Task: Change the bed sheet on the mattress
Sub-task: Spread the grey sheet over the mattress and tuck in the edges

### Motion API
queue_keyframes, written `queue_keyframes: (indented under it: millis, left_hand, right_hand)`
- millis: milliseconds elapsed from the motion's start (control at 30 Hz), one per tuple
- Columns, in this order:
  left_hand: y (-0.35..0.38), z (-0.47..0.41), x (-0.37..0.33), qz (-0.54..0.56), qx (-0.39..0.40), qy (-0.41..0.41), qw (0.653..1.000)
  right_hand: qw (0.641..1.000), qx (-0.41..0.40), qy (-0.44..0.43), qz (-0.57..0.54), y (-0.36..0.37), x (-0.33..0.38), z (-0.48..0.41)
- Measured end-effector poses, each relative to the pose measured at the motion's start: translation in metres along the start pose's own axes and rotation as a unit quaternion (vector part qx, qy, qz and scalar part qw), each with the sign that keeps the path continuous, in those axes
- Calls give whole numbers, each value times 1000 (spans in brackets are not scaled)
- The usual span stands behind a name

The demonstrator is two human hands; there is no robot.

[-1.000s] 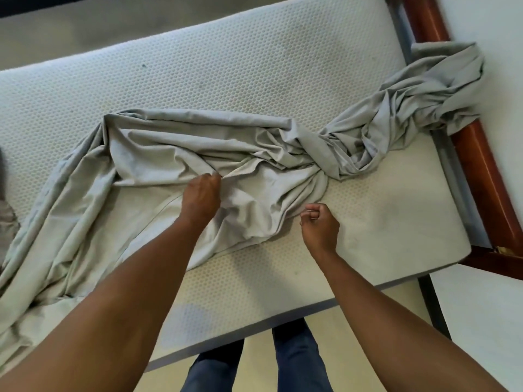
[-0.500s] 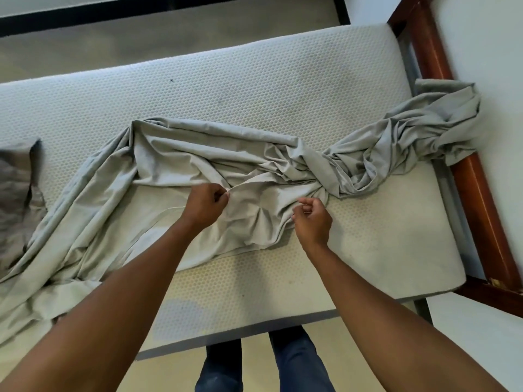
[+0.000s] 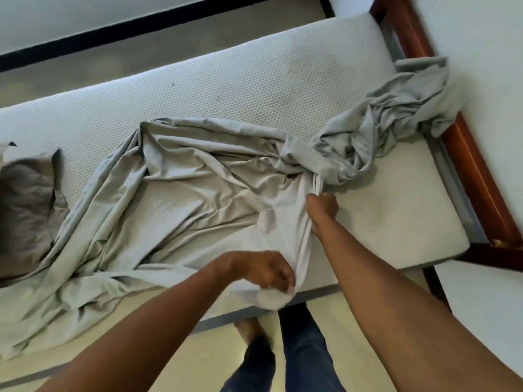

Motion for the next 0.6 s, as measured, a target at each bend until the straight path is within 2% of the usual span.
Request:
queue_keyframes:
  millis: [67, 100, 267, 400, 433, 500, 600]
  left_hand:
    - [39, -9, 2, -11, 59, -36, 998]
    - [52, -14, 4, -28, 65, -51, 996]
    - [89, -33, -4, -221, 12, -37, 975]
    - [113, -50, -9, -307, 24, -46, 950]
    - [113, -56, -10, -322, 15, -49, 945]
    - [108, -68, -12, -323, -11, -69, 944]
    - [87, -87, -24, -326, -51, -89, 940]
  right_hand:
    - [998, -55, 8, 1, -40, -35, 4]
    - [997, -78, 17, -1, -59, -55, 9]
    - [969, -199, 97, -108, -157, -159, 48]
    - [928, -279, 169, -183, -211, -237, 79]
    - [929, -266, 196, -165, -215, -253, 85]
    - [942, -186, 258, -106, -209, -282, 89]
    - [958, -54, 280, -41, -194, -296, 86]
Point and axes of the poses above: each hand's wrist, its own z-axis away from the middle knuckle, its own y-axis out of the palm, x = y × z, the point moved 9 cm from there along -z, towards the middle knuckle, and after that the axes turned 2 degrees about z, right-handed, at the moved point
